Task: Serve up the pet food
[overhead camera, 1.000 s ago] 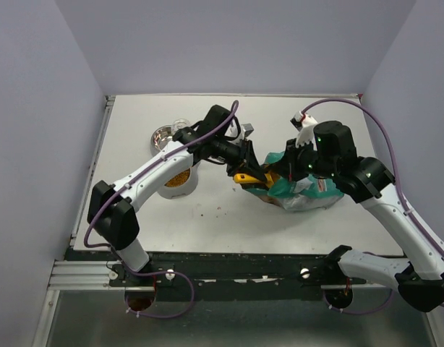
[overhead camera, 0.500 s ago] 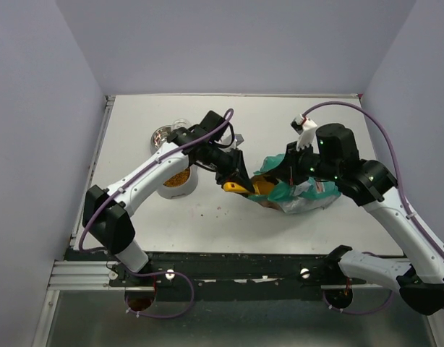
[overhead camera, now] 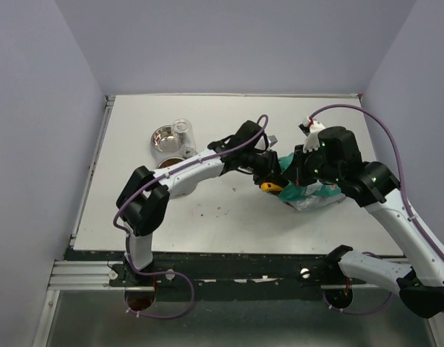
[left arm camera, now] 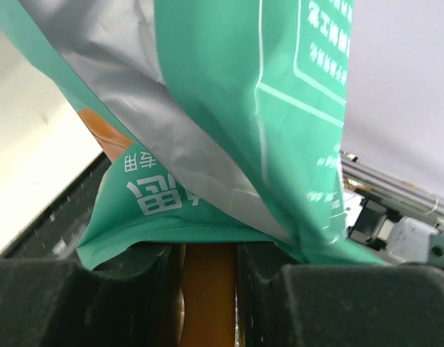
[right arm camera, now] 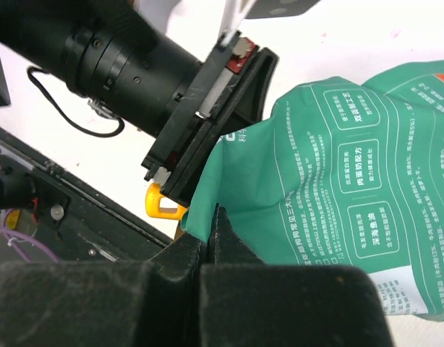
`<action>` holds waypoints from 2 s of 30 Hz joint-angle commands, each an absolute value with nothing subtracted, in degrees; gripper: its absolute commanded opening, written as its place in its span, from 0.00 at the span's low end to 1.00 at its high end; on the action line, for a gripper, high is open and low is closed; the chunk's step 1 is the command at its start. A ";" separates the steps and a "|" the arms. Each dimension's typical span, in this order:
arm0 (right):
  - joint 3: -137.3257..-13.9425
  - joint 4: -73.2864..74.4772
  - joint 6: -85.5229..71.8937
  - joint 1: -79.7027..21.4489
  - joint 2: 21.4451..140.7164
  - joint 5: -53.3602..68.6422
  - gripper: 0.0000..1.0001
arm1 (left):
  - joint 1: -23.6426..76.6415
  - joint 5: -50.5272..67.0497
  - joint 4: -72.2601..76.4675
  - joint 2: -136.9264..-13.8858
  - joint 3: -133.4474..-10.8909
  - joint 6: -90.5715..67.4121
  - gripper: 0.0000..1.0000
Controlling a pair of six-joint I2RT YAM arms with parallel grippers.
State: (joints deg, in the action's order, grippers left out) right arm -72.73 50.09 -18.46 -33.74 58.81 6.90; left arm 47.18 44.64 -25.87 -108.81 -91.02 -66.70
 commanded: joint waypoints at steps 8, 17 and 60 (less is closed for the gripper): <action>-72.95 42.18 -29.79 -36.04 47.56 2.92 0.00 | 48.43 44.91 49.63 -103.54 -64.52 -83.93 0.00; -74.62 50.36 -33.14 -35.95 46.41 -11.95 0.00 | 48.34 48.51 45.46 -93.18 -56.00 -78.85 0.00; -77.35 48.69 -29.80 -36.04 49.39 -16.88 0.00 | 37.18 54.05 21.35 -73.22 -50.10 -83.05 0.00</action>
